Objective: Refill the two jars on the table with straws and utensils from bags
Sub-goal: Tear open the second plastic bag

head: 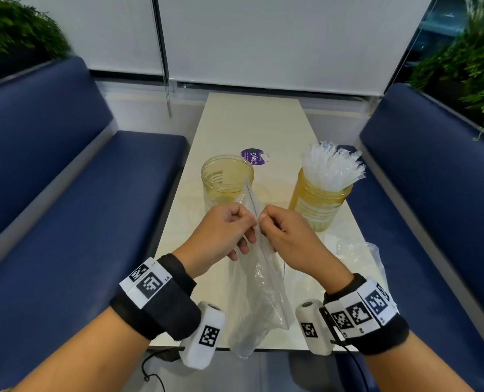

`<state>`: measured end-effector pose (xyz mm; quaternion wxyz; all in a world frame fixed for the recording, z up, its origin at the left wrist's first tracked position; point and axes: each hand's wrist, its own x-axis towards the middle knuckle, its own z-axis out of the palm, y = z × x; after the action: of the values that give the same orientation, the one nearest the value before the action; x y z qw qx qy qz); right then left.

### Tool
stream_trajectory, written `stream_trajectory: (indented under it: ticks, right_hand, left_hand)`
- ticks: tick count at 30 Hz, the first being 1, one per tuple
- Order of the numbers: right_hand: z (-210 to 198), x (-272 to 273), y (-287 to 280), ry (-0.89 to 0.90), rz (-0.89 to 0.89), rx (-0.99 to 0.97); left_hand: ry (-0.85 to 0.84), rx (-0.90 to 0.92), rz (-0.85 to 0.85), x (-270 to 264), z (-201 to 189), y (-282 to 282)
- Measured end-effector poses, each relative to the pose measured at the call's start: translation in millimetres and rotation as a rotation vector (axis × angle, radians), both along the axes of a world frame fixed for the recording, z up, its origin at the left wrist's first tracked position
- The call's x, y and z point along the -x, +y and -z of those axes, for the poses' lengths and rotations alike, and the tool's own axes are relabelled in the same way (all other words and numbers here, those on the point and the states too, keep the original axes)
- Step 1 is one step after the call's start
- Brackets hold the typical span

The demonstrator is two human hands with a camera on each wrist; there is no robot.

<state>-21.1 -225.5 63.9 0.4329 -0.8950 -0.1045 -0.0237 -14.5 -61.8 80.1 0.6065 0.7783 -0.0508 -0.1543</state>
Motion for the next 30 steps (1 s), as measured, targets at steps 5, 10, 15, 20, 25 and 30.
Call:
stream_trajectory:
  ticks: [5, 10, 15, 20, 25, 30]
  right_hand:
    - [-5.2, -6.0, 1.7, 0.039, 0.009, -0.012]
    - [-11.4, -3.9, 9.8, -0.061, 0.047, 0.317]
    - [-24.9, -2.6, 10.1, -0.089, 0.235, 0.701]
    - [-34.9, -2.2, 18.7, -0.050, 0.274, 0.750]
    - [-44.0, 1.5, 19.4, -0.035, 0.240, 0.746]
    - [-49.4, -0.3, 2.1, 0.023, 0.350, 0.836]
  left_hand:
    - [-0.055, -0.047, 0.037, -0.3, -4.5, -1.9]
    - [-0.180, -0.236, -0.056, 0.1, -5.8, -5.3]
    - [-0.399, -0.600, -0.195, -10.4, -6.9, 4.5]
    - [-0.552, -0.716, -0.152, -6.8, -17.1, -4.1]
    - [-0.564, -0.931, -0.126, -6.4, -23.9, -9.6]
    - [-0.521, -1.047, -0.203, -10.4, -38.2, 2.1]
